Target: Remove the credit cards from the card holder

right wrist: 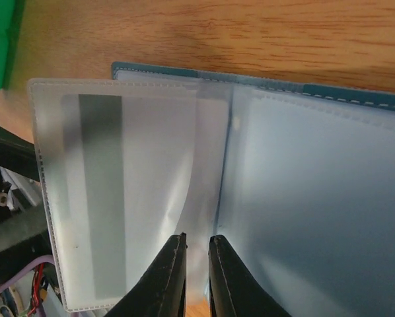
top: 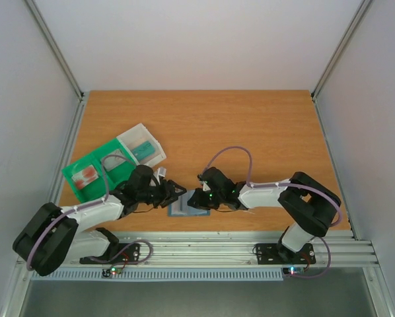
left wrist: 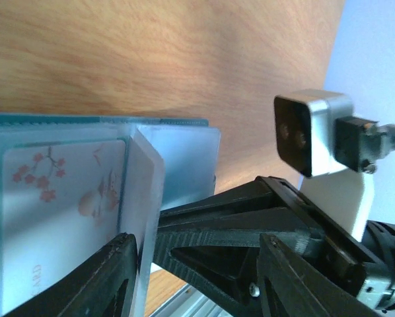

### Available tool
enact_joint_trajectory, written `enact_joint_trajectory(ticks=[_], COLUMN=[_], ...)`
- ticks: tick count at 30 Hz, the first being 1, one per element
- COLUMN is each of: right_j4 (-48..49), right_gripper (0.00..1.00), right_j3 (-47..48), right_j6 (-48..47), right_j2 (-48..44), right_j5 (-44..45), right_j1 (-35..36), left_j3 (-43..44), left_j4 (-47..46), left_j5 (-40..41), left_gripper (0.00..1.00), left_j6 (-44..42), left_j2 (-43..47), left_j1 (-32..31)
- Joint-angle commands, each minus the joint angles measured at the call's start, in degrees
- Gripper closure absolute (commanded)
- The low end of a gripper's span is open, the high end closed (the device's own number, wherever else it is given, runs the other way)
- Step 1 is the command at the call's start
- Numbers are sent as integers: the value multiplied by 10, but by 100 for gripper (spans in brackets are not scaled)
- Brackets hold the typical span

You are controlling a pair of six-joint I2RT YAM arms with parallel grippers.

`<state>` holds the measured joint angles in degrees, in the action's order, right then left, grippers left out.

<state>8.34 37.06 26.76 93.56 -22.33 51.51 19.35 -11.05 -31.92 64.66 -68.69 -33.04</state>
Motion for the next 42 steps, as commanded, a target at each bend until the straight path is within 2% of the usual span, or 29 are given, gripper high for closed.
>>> enact_joint_trajectory(ticks=[1, 13, 19, 32, 42], right_j4=[-25, -165, -201, -187, -166], right_gripper=[86, 85, 85, 85, 84], right_j3=[-4, -20, -24, -10, 4], right_j6=[-17, -67, -75, -77, -69], right_j2=[-26, -158, -193, -179, -134], right_j5=[19, 135, 171, 148, 117], right_j1=[5, 5, 5, 5, 5], left_j3=[10, 68, 79, 103, 104], left_j4=[-57, -73, -71, 106, 90], left_j5=[-12, 6, 14, 114, 96], left_gripper=[50, 50, 50, 54, 54], left_j6=[12, 18, 12, -62, -66], left_j2=[-28, -111, -127, -44, -73], left_j1=[-26, -99, -104, -103, -89])
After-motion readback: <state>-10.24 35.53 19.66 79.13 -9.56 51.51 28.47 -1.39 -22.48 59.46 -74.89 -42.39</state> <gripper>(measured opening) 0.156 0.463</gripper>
